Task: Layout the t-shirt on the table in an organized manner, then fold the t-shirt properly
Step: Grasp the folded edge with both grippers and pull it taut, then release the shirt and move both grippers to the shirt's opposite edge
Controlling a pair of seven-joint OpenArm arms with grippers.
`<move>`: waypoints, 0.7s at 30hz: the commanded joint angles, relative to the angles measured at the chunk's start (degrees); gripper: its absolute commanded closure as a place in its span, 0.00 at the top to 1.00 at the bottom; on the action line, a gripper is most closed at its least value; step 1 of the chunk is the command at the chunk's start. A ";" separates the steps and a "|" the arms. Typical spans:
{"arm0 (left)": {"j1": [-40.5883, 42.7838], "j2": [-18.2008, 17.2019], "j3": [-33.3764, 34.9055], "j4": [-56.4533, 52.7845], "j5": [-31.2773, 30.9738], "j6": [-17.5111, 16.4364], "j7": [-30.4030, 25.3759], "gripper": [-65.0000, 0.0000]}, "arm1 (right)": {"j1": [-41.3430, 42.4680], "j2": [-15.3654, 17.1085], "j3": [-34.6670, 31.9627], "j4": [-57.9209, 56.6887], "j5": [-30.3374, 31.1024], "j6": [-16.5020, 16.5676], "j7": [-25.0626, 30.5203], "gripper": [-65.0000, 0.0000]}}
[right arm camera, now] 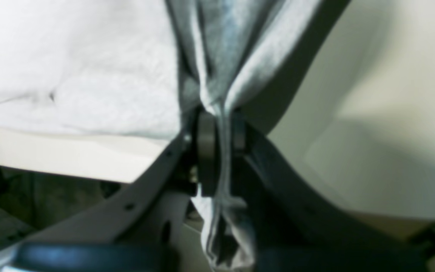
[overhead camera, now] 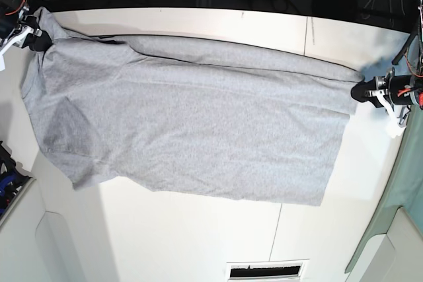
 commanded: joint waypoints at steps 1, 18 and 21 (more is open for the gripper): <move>0.83 -1.51 -0.35 3.23 -2.32 -0.56 -0.37 0.00 | 0.42 2.19 0.46 0.85 1.57 0.20 0.74 0.00; 26.91 -1.49 -9.01 31.43 0.09 -0.56 -1.31 0.00 | -2.49 6.40 0.48 0.85 2.14 0.17 -0.85 0.00; 26.91 -1.51 -10.47 31.65 0.07 -0.56 -1.29 0.00 | -2.60 6.43 0.48 0.83 2.16 0.17 -0.70 0.00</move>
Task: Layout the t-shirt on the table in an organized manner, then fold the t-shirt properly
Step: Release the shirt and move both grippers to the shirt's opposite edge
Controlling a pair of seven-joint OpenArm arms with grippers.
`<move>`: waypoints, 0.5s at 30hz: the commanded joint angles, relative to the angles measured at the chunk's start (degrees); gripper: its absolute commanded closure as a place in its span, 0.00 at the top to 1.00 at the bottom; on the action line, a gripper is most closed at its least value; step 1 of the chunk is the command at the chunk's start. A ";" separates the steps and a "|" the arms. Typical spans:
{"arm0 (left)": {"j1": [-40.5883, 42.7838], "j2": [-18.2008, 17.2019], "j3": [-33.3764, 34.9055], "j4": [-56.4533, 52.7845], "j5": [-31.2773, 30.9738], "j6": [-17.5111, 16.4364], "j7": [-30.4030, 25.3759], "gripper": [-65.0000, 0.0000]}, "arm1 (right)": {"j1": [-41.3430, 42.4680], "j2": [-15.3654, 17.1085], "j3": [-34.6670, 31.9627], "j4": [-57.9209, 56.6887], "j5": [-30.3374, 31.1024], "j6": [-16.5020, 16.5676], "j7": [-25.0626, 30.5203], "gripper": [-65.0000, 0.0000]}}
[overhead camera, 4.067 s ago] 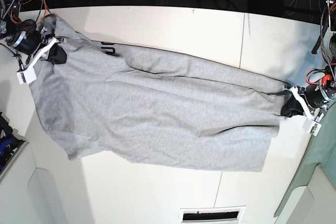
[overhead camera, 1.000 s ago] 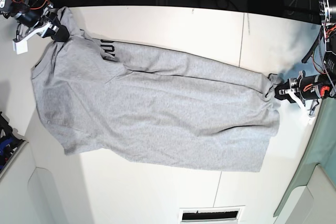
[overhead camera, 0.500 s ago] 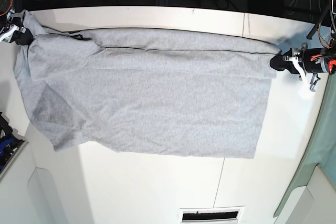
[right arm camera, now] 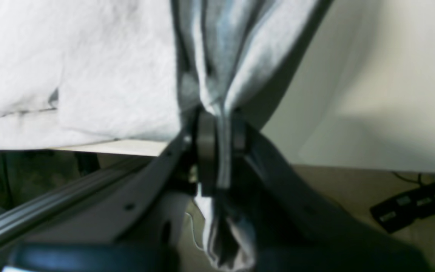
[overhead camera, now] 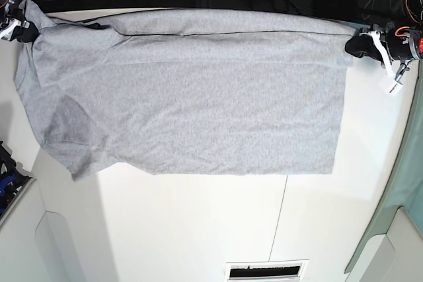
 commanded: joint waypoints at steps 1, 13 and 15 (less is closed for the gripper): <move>-0.37 -1.27 -0.68 0.83 -0.92 -0.52 -0.63 0.00 | 0.37 1.62 0.48 0.83 1.05 0.17 1.11 0.00; -0.39 -1.29 -0.68 6.12 -8.28 -0.52 2.27 0.31 | 1.53 1.66 2.80 0.87 -0.11 -0.46 3.74 0.55; -0.37 -1.29 -0.68 9.40 -8.46 -0.52 2.40 0.31 | 2.60 1.66 5.07 0.87 -0.52 -0.63 5.60 0.55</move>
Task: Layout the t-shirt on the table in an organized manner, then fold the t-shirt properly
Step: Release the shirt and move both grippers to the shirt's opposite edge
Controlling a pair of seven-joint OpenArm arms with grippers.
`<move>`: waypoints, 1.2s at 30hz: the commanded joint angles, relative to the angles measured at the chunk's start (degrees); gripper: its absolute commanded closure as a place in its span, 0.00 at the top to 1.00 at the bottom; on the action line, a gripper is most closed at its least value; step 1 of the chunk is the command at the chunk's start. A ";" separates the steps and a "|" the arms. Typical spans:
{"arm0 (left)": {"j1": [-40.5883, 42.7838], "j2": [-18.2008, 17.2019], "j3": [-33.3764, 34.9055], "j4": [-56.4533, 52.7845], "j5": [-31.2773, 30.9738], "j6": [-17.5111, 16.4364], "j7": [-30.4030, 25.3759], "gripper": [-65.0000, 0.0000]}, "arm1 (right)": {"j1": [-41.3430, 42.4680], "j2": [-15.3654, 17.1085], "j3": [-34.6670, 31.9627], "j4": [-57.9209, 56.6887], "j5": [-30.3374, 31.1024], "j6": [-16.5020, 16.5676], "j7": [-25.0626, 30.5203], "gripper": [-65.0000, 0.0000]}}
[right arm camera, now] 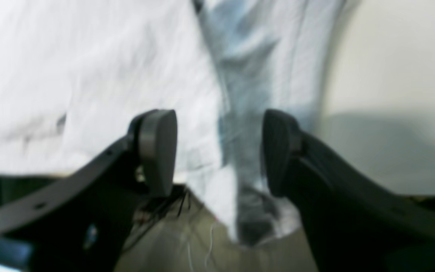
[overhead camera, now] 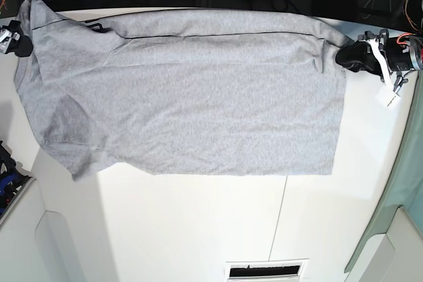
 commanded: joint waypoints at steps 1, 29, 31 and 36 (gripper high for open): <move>-0.46 -1.27 -0.57 2.43 -1.38 -0.52 -0.74 0.31 | 1.20 1.60 1.75 0.87 0.02 -0.61 3.72 0.55; -13.33 0.66 -0.07 -11.96 14.99 -0.52 -16.96 0.56 | 43.85 2.51 -21.49 -48.57 -32.59 -7.10 34.47 0.55; -17.53 1.42 1.05 -18.18 14.99 -0.52 -17.29 0.56 | 43.82 2.14 -21.49 -49.37 -31.26 -4.92 34.45 0.55; -28.39 3.65 3.69 -33.27 17.22 -0.52 -20.02 0.56 | 43.89 0.63 -21.49 -49.44 -29.14 -3.41 34.47 0.55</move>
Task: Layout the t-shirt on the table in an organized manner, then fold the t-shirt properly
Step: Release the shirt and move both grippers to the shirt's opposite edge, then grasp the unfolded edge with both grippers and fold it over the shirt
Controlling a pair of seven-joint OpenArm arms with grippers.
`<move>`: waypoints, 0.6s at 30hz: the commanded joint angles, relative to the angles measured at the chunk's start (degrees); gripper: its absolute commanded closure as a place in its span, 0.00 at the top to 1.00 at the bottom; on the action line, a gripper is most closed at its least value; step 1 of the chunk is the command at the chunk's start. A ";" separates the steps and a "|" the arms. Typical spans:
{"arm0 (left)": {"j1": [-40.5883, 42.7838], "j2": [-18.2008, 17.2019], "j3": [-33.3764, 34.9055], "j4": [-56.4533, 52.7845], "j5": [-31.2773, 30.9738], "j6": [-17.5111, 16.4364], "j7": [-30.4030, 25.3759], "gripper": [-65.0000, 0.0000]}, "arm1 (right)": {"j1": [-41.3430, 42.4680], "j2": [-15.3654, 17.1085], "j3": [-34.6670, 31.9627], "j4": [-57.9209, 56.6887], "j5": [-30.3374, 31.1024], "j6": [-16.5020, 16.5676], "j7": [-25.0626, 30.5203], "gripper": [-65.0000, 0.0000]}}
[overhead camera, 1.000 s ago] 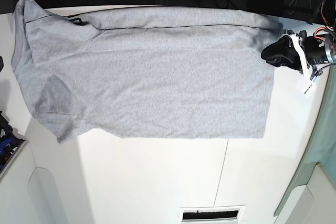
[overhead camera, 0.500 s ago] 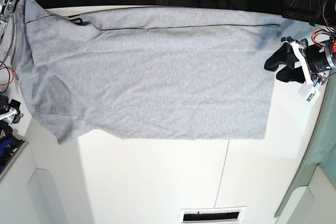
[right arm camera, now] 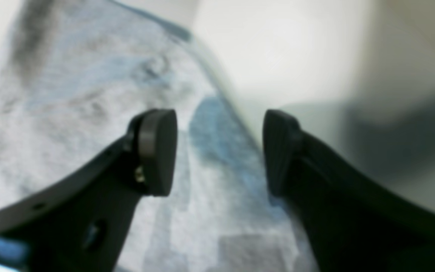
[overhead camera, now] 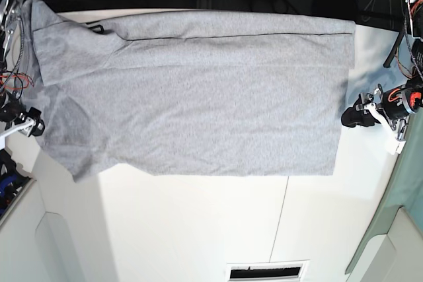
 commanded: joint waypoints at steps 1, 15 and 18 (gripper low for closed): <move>-3.19 -0.94 -0.15 -1.73 -0.09 -0.49 -2.16 0.56 | 1.20 0.68 0.20 0.72 0.28 0.37 0.46 0.55; -18.34 6.93 -0.02 -20.94 13.22 5.77 -13.11 0.56 | 1.66 -0.07 0.20 0.79 2.86 3.19 0.39 0.55; -18.27 8.24 -0.02 -20.94 15.93 9.14 -13.94 0.52 | 1.66 -0.07 0.20 0.79 2.91 3.21 0.37 0.55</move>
